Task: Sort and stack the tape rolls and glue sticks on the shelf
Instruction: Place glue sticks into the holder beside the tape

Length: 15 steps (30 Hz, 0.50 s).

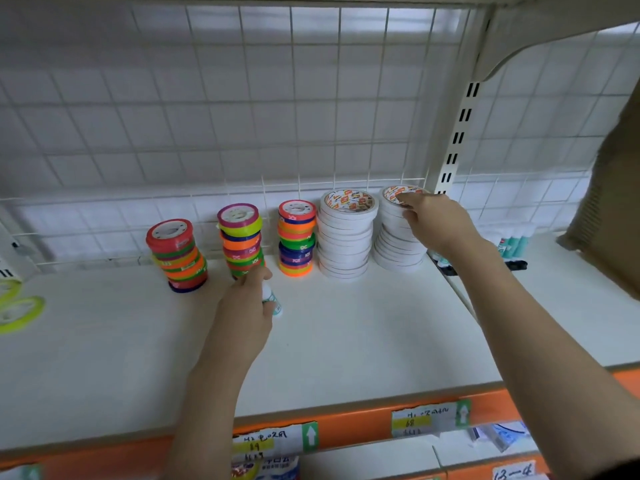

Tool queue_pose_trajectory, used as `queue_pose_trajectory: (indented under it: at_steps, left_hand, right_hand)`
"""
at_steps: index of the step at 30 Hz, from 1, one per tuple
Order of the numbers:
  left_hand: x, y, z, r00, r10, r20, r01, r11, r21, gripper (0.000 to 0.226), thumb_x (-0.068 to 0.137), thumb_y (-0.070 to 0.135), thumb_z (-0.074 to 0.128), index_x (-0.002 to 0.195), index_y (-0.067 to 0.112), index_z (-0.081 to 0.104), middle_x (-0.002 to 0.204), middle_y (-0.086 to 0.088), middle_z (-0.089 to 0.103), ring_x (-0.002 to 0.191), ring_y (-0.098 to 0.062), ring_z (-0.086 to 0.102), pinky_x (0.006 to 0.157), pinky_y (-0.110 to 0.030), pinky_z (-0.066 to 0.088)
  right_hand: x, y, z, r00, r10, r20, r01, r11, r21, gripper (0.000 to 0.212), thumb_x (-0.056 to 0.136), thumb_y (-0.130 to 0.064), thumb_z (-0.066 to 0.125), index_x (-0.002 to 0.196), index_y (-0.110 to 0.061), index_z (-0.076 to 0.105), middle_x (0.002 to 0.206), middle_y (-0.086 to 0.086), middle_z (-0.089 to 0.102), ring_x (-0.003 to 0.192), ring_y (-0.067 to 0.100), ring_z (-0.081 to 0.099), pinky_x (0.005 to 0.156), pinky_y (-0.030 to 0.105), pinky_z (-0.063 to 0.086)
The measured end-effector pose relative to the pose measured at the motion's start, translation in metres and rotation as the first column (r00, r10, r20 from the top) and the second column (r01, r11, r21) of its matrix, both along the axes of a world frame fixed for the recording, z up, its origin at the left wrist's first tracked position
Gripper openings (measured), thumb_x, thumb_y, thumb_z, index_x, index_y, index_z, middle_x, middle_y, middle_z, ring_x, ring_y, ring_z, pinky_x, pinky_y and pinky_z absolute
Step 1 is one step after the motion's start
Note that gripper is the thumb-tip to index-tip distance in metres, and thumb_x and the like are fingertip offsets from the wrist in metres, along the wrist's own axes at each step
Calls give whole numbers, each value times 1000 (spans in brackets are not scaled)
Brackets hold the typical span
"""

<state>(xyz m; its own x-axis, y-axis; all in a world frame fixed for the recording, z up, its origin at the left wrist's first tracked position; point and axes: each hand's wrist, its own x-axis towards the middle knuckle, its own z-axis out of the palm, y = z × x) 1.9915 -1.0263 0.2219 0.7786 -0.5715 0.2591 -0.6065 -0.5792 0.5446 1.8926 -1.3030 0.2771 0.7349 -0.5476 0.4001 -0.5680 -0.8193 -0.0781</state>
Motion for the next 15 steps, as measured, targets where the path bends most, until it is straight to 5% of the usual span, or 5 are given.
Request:
queue_pose_trajectory:
  at_steps: [4,8,15]
  left_hand:
    - [-1,-5,-1,1000,0,1,0,1000,-19,36,88,7,58,122,12,46,114,-11,58,102,-26,55,77,-26,39]
    - [-11,-14,0,1000,-3,-12,3,1000,-27,37,90,8,57,125,14,45,119,-10,58,105,-25,57,84,-32,48]
    - [-51,-50,-9,997,10,77,-9,1000,-11,38,91,7,51,129,12,48,116,-12,58,105,-27,53,90,-39,44]
  right_hand:
    - [-4,2,-2,998,46,34,-46,999,17,41,95,-13,40,133,-25,50,129,12,53,109,35,52,78,37,45]
    - [-13,-1,-8,977,156,145,-154,988,-25,37,90,-5,51,126,-8,57,128,15,55,116,35,50,84,39,46]
    - [-61,-15,-39,868,349,352,-319,937,-141,32,76,1,52,106,4,65,104,18,65,99,39,59,87,45,50]
